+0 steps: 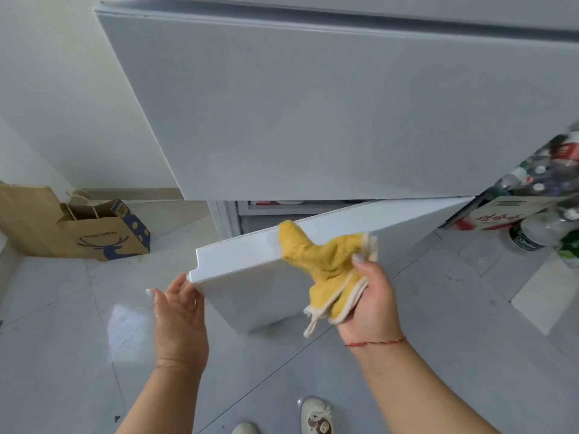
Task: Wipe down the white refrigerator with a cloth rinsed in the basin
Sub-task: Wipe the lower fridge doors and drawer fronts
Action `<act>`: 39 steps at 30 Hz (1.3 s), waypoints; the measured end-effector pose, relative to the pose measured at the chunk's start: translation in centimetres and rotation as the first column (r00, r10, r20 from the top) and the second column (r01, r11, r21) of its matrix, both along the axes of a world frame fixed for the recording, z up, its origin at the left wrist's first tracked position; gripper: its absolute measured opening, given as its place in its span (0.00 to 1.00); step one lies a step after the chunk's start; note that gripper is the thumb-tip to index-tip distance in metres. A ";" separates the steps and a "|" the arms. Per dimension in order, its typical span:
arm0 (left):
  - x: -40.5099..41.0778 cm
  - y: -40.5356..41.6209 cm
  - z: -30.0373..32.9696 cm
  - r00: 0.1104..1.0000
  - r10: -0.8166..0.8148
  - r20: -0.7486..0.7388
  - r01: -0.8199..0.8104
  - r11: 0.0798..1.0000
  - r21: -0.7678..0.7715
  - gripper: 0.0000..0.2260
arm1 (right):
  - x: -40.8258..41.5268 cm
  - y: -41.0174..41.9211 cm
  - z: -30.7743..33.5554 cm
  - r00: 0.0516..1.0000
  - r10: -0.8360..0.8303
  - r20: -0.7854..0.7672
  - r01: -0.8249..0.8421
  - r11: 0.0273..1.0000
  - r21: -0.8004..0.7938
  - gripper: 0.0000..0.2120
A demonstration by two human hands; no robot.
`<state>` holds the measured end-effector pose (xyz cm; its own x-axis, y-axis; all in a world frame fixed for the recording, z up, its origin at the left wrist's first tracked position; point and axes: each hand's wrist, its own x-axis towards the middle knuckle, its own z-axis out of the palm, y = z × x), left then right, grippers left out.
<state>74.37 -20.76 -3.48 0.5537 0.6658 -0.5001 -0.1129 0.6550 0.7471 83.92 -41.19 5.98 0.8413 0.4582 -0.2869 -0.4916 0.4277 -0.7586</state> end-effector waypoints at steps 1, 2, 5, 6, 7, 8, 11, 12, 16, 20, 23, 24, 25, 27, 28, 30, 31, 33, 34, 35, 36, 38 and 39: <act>0.2 -0.2 0.1 1.000 0.014 -0.019 -0.014 1.000 0.005 0.25 | 1.2 -2.0 1.1 0.996 -0.073 0.046 0.073 0.997 0.010 0.22; 0.2 -0.3 0.1 0.999 0.027 -0.040 -0.027 1.000 0.009 0.24 | 2.6 -3.7 1.8 0.984 -0.144 0.108 0.148 0.989 -0.026 0.23; 1.0 -1.0 0.4 0.997 0.059 -0.054 -0.058 0.998 0.020 0.23 | 7.4 -7.7 2.1 0.888 -0.305 0.345 0.406 0.871 -0.277 0.21; 1.2 -1.1 0.4 0.996 0.067 -0.056 -0.066 0.998 0.025 0.22 | 9.1 -8.6 1.6 0.852 -0.329 0.407 0.486 0.785 -0.385 0.17; 1.4 -1.2 0.7 0.996 0.073 -0.054 -0.071 0.997 0.030 0.22 | 10.6 -9.3 0.7 0.823 -0.328 0.464 0.545 0.687 -0.481 0.14; 1.5 -1.2 0.6 0.996 0.079 -0.051 -0.077 0.997 0.029 0.22 | 11.9 -9.7 -0.4 0.815 -0.281 0.507 0.559 0.612 -0.560 0.14; 1.9 -1.3 0.9 0.994 0.097 -0.054 -0.095 0.995 0.040 0.22 | 12.6 -7.8 -3.1 0.840 -0.067 0.538 0.495 0.498 -0.712 0.19; 2.0 -1.4 0.9 0.993 0.103 -0.059 -0.100 0.994 0.049 0.21 | 12.0 -6.8 -3.7 0.823 0.003 0.568 0.495 0.486 -0.720 0.19; 2.6 -1.2 1.3 0.991 0.116 -0.066 -0.111 0.992 0.063 0.20 | 8.9 -2.7 -4.7 0.733 0.144 0.665 0.514 0.524 -0.680 0.16; 3.1 -1.0 1.6 0.988 0.138 -0.066 -0.133 0.988 0.079 0.20 | 6.1 0.8 -5.8 0.646 0.258 0.719 0.489 0.583 -0.649 0.19; 3.5 -0.7 1.6 0.990 0.124 -0.061 -0.117 0.988 0.101 0.22 | 3.0 3.2 -6.2 0.616 0.313 0.723 0.352 0.711 -0.608 0.20; 3.6 -0.6 1.6 0.991 0.118 -0.060 -0.111 0.988 0.111 0.22 | 2.3 3.9 -6.3 0.622 0.330 0.710 0.291 0.744 -0.601 0.23; 3.7 -0.4 1.5 0.992 0.116 -0.057 -0.108 0.987 0.117 0.22 | 1.7 4.4 -6.4 0.632 0.344 0.694 0.231 0.772 -0.593 0.25; 4.0 0.0 1.2 0.992 0.117 -0.038 -0.111 0.985 0.132 0.22 | 1.0 5.3 -6.6 0.671 0.339 0.659 0.121 0.827 -0.548 0.28; 4.1 0.1 1.0 0.993 0.116 -0.026 -0.111 0.983 0.143 0.22 | 0.8 5.5 -6.8 0.701 0.320 0.637 0.076 0.855 -0.513 0.28; 4.3 0.3 0.6 0.994 0.109 0.005 -0.109 0.980 0.167 0.22 | 0.3 5.7 -6.9 0.759 0.272 0.592 -0.003 0.910 -0.414 0.27; 4.4 0.4 0.4 0.994 0.109 0.023 -0.111 0.977 0.182 0.22 | 0.1 5.7 -7.2 0.783 0.246 0.572 -0.030 0.933 -0.360 0.26; 4.7 0.5 -0.3 0.992 0.115 0.052 -0.123 0.967 0.222 0.21 | -0.3 5.9 -8.0 0.837 0.210 0.506 -0.062 0.954 -0.293 0.27; 5.0 0.7 -0.6 0.991 0.117 0.065 -0.129 0.962 0.241 0.20 | -0.3 6.0 -8.4 0.862 0.213 0.461 -0.080 0.953 -0.291 0.29; 5.4 0.9 -1.0 0.990 0.118 0.079 -0.135 0.954 0.267 0.20 | -0.2 6.1 -9.1 0.881 0.214 0.421 -0.092 0.952 -0.292 0.31; 5.8 1.1 -1.3 0.989 0.115 0.096 -0.139 0.943 0.301 0.20 | -0.1 6.1 -9.7 0.899 0.211 0.384 -0.101 0.953 -0.287 0.31; 6.7 1.5 -2.1 0.986 0.104 0.134 -0.146 0.922 0.358 0.20 | 0.4 6.2 -10.8 0.923 0.204 0.325 -0.111 0.952 -0.284 0.32; 7.1 1.8 -2.4 0.984 0.097 0.149 -0.147 0.913 0.381 0.20 | 0.7 6.3 -11.6 0.931 0.199 0.306 -0.104 0.948 -0.300 0.34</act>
